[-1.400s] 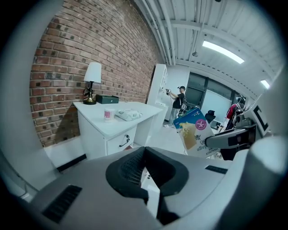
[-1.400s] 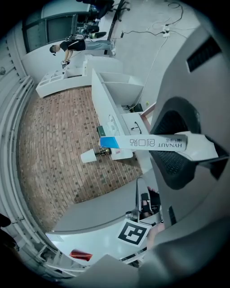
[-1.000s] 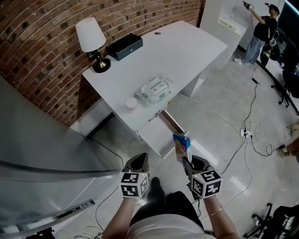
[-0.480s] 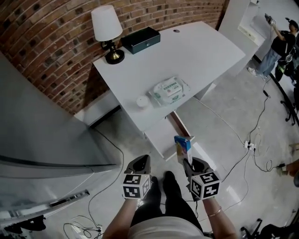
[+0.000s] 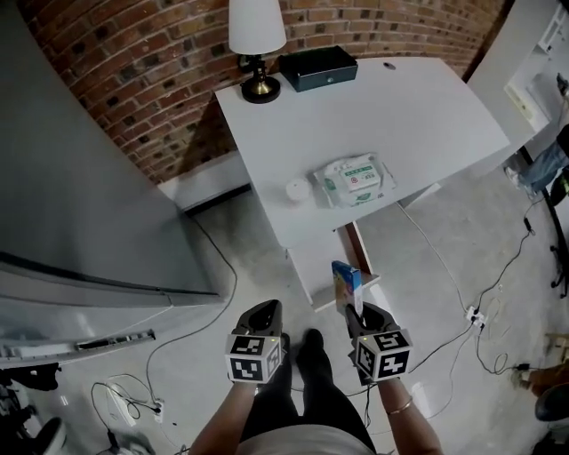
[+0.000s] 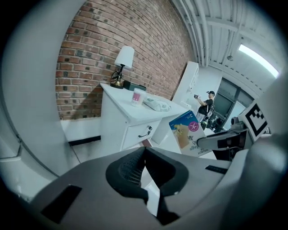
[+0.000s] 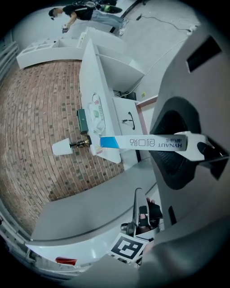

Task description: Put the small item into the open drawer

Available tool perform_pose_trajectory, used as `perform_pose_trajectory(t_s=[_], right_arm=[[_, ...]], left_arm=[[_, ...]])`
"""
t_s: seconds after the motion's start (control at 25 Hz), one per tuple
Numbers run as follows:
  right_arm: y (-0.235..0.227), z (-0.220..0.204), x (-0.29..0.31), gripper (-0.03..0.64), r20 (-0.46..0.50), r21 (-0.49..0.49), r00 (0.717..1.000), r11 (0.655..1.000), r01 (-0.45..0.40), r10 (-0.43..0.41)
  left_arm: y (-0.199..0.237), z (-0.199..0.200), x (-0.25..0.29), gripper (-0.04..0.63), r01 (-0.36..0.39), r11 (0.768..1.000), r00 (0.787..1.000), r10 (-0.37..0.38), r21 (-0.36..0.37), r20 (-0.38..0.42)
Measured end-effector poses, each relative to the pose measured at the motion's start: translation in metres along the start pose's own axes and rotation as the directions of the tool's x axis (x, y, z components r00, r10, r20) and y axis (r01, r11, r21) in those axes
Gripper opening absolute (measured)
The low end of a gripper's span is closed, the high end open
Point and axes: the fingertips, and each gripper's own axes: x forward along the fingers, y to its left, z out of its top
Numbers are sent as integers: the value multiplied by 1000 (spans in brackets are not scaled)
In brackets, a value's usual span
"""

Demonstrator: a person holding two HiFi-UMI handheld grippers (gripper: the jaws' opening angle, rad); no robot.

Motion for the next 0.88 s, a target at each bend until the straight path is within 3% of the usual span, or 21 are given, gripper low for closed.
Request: perform_pose_trajectory(t_s=[0.4,0.88], right_arm=[[-17,-27,61,87,-106,-87,993,994,-61,52],[-32,-77,147,87,-148,-152,988,986,-65,42]], left_arm=[[15,-31,21,21,-92,994,996,92,-59,-1],[53,-93,56,21,-174,973,984,177,-153,4]])
